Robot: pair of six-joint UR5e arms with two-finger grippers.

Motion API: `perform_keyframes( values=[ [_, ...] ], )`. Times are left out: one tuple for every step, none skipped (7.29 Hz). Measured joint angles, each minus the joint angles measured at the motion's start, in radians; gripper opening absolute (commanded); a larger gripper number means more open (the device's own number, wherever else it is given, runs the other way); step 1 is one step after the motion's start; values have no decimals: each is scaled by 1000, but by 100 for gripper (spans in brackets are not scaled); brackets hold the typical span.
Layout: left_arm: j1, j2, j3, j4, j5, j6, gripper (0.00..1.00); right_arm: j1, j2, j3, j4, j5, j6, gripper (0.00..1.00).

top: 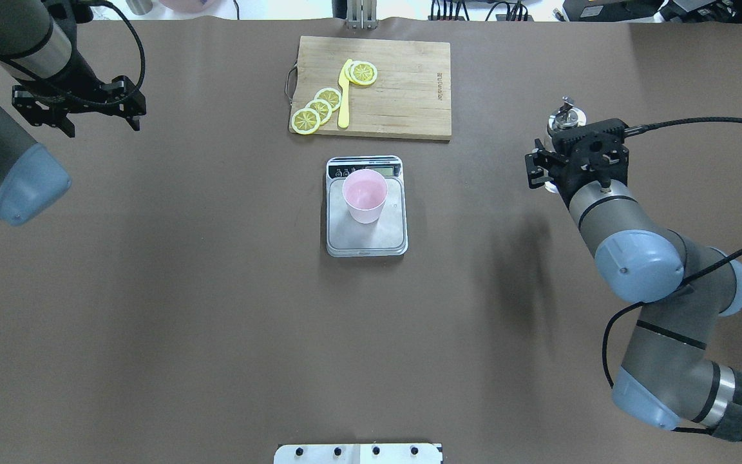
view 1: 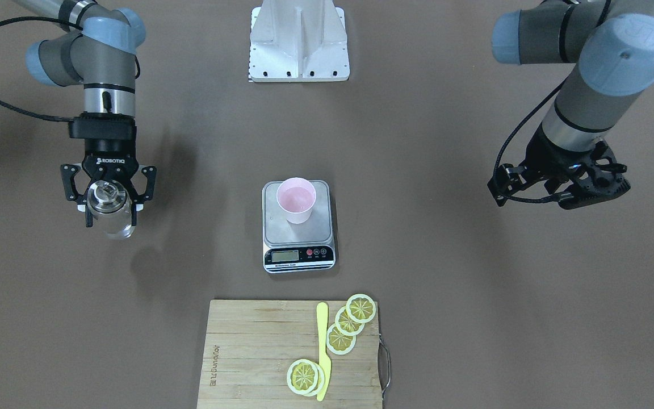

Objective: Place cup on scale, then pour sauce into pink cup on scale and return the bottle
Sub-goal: 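Turn the bottle upright and carry it back with the right gripper, then lower the sauce bottle onto the table with the right gripper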

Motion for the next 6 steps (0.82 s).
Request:
perform_keyframes(
  values=[
    [1, -1, 0, 0, 0, -1, 98, 14, -26, -39, 91, 29, 60, 0],
    [2, -1, 0, 0, 0, -1, 98, 22, -34, -92, 188, 46, 102, 0],
    [2, -1, 0, 0, 1, -2, 98, 28, -37, -141, 274, 61, 129, 0],
    [3, -1, 1, 0, 2, -3, 98, 31, -38, -179, 333, 68, 146, 0],
    [3, -1, 2, 0, 2, -3, 98, 32, -38, -203, 365, 70, 151, 0],
    [3, -1, 2, 0, 2, -3, 99, 33, -38, -215, 377, 69, 148, 0]
  ],
)
